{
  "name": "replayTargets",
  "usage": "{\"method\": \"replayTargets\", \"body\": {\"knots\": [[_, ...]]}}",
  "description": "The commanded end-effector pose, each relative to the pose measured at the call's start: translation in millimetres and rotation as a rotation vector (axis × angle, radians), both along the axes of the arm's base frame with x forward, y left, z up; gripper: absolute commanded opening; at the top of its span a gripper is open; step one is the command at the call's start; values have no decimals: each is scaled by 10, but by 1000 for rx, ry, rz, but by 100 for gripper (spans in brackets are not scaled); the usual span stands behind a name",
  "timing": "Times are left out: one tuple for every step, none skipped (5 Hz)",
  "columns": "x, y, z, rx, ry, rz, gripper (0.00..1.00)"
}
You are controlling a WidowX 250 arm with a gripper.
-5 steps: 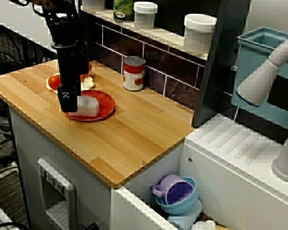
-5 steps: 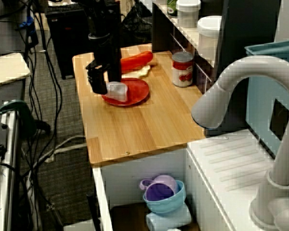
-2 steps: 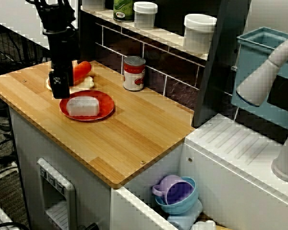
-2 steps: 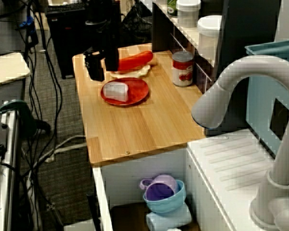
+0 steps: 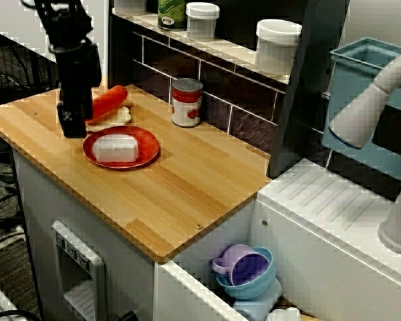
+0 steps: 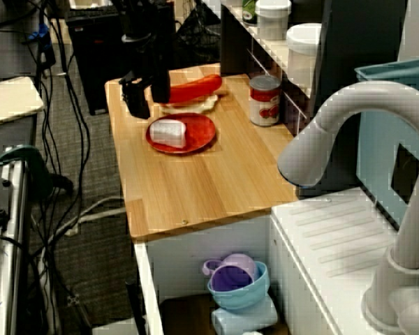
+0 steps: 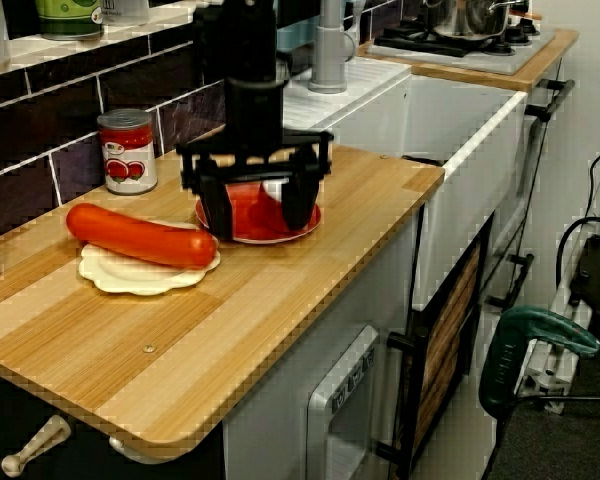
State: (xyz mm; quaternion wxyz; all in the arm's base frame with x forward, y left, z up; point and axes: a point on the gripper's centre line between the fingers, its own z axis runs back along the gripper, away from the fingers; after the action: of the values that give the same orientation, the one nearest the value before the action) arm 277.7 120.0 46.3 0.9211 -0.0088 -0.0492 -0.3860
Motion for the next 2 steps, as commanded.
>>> {"method": "replayTargets", "body": {"knots": [[69, 132, 6, 38, -45, -58, 0], [110, 123, -65, 39, -25, -70, 0]]}}
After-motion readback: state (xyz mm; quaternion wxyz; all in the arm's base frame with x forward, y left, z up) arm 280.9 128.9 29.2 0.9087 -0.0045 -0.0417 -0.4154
